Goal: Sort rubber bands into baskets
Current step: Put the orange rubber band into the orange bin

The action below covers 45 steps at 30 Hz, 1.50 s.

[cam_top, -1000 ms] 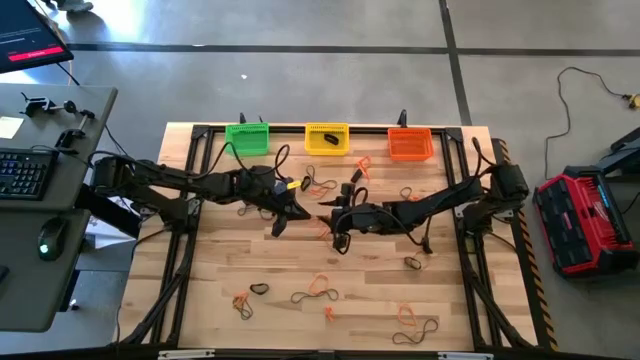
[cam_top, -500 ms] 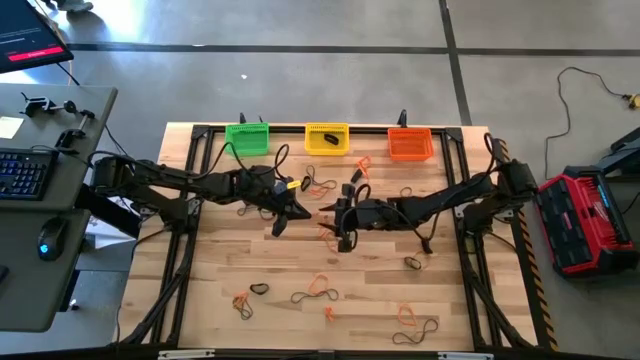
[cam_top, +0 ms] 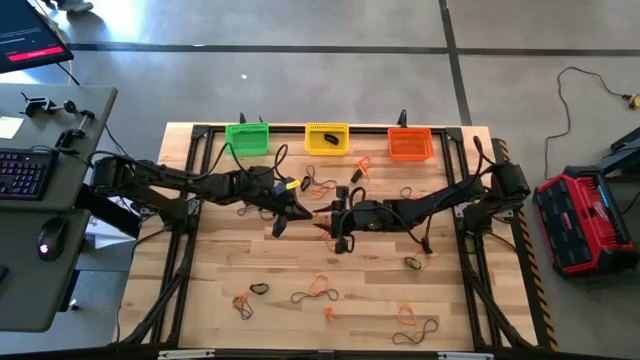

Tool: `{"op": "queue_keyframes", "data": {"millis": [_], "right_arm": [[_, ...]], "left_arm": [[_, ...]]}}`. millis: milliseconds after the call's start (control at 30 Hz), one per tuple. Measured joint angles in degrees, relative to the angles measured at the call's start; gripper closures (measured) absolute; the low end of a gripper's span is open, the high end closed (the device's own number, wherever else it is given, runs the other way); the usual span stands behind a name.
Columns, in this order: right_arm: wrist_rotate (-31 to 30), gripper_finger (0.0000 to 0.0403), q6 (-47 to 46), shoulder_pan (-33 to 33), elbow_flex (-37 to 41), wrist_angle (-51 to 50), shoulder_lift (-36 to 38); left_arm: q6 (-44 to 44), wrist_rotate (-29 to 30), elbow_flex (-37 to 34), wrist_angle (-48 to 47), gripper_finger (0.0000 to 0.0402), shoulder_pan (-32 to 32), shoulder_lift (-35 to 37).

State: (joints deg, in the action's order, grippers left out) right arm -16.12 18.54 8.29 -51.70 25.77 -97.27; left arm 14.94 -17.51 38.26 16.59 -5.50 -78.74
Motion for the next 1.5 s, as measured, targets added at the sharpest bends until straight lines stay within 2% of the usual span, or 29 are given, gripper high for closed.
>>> {"op": "queue_keyframes", "data": {"millis": [133,300,367,500,600,733,1000,1167,1333,1500], "right_arm": [[-0.2,0.0298,-0.02,0.0,0.0,0.64,0.02],[-0.2,0.0378,0.2,0.0,0.0,-0.42,0.02],[-0.22,0.0395,1.01,0.0,0.0,-0.73,0.02],[-0.22,0.0389,-0.07,-0.15,0.0,-0.76,0.02],[-0.22,0.0399,-0.08,-0.15,0.0,-0.76,0.02],[-0.23,0.04,-0.5,-0.15,0.0,-0.89,0.04],[-0.27,0.0402,-1.68,-0.35,0.0,-2.78,0.19],[-1.55,0.0402,-4.07,-1.43,0.0,-5.37,0.19],[-8.51,0.0402,-8.2,-3.11,0.0,-9.89,0.42],[-15.2,0.0403,-14.32,-6.77,0.0,-18.48,2.66]], "left_arm": [[-0.02,-0.2,0.0,-0.12,0.0401,0.39,0.0],[-0.02,-0.25,0.0,-0.02,0.0401,0.46,0.0],[-0.04,-0.25,0.0,-0.01,0.04,0.46,0.0],[-0.07,-0.27,0.0,-0.06,0.0391,0.46,0.0],[-0.49,-0.24,0.0,-0.36,0.0379,0.46,0.0],[-2.84,1.71,0.0,-0.74,0.036,0.5,0.0],[-13.26,18.37,-0.23,-0.6,0.0327,4.31,0.0],[-14.4,19.66,-5.17,10.01,0.0323,5.13,0.0],[-13.69,19.7,-11.72,21.44,0.0323,5.07,0.0],[-12.24,20.7,-16.11,29.55,0.0323,5.07,0.0]]}}
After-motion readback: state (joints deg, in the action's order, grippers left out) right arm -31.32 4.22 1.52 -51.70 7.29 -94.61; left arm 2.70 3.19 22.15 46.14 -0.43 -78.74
